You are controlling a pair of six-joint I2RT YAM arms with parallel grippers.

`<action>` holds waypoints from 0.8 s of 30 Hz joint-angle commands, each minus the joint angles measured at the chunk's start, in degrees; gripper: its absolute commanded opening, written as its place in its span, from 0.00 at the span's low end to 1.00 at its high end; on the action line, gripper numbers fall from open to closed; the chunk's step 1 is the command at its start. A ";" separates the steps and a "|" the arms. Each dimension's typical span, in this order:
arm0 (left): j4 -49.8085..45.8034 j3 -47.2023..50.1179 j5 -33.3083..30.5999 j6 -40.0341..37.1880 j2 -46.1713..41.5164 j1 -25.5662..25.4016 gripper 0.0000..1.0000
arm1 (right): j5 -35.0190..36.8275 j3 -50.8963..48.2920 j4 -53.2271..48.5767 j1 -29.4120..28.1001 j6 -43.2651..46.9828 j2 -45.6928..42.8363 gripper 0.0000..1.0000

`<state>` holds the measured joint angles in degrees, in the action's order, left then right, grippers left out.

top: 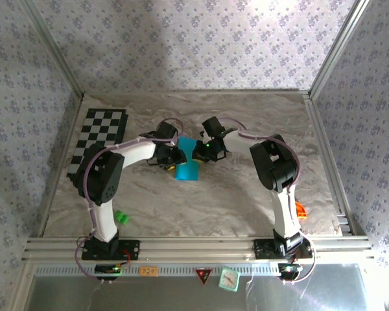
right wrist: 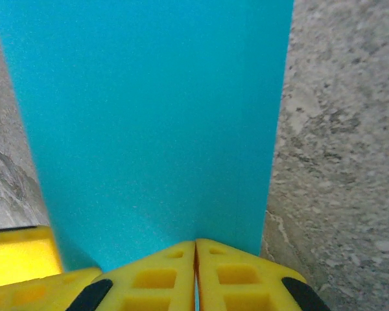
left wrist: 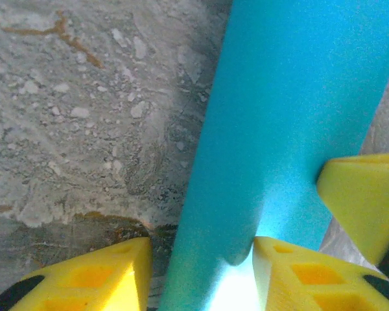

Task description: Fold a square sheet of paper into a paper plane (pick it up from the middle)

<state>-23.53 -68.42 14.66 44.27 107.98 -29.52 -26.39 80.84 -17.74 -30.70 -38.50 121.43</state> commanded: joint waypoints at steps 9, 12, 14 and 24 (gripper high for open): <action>-5.15 -7.05 7.41 -9.88 3.34 2.19 0.55 | 1.35 -1.21 -3.51 0.52 0.69 2.59 0.12; -5.81 -7.77 7.17 -10.47 4.89 2.20 0.53 | 1.08 -1.21 -3.32 0.68 0.45 2.32 0.12; -6.29 -7.91 6.59 -10.93 5.59 2.18 0.51 | 0.78 -1.24 -3.09 0.78 0.20 2.08 0.12; -9.30 -8.63 3.26 -14.00 9.30 1.02 0.44 | -2.68 -3.15 3.24 3.43 -3.15 -5.44 0.17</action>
<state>-29.71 -76.62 19.53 32.42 114.24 -27.46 -28.95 79.57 -16.10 -28.80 -39.48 120.60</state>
